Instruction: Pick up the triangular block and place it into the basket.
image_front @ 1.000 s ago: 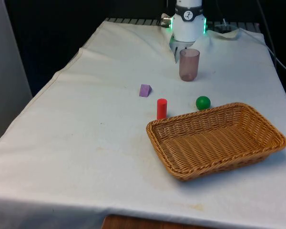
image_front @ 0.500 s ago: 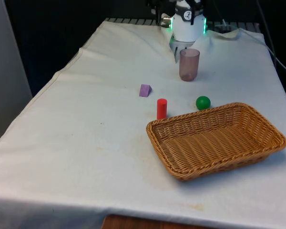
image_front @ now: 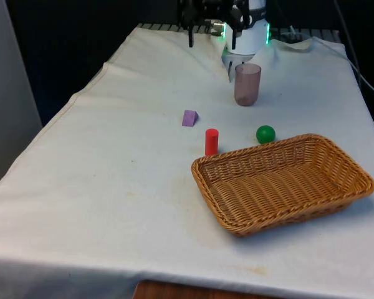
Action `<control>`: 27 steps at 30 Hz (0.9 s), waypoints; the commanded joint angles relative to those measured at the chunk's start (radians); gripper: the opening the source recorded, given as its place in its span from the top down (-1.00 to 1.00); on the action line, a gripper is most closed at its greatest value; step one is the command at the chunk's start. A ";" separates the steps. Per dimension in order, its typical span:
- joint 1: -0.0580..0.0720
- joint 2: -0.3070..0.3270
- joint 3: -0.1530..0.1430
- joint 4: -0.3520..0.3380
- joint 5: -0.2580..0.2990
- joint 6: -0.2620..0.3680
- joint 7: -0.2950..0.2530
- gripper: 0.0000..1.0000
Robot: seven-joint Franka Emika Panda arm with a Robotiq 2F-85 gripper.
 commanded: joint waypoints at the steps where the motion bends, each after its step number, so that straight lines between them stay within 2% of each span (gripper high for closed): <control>1: -0.004 -0.003 -0.010 -0.021 -0.007 0.033 -0.012 -1.00; 7: -0.003 -0.001 -0.045 -0.078 -0.005 0.107 -0.045 -1.00; 8: 0.000 0.001 -0.043 -0.067 0.000 0.088 -0.043 -1.00; 9: -0.004 -0.001 -0.049 -0.086 -0.005 0.118 -0.050 -1.00; 12: -0.003 0.003 -0.065 -0.116 -0.002 0.161 -0.066 -1.00; 15: -0.002 0.008 -0.073 -0.137 0.000 0.193 -0.073 -1.00; 16: 0.000 0.005 -0.072 -0.131 0.000 0.175 -0.070 -1.00; 20: -0.002 0.025 -0.084 -0.170 0.004 0.248 -0.084 -1.00; 25: -0.002 0.046 -0.092 -0.197 0.011 0.304 -0.094 -1.00; 26: 0.000 0.049 -0.092 -0.192 0.002 0.293 -0.084 -1.00; 27: -0.002 0.057 -0.095 -0.207 0.014 0.329 -0.098 -1.00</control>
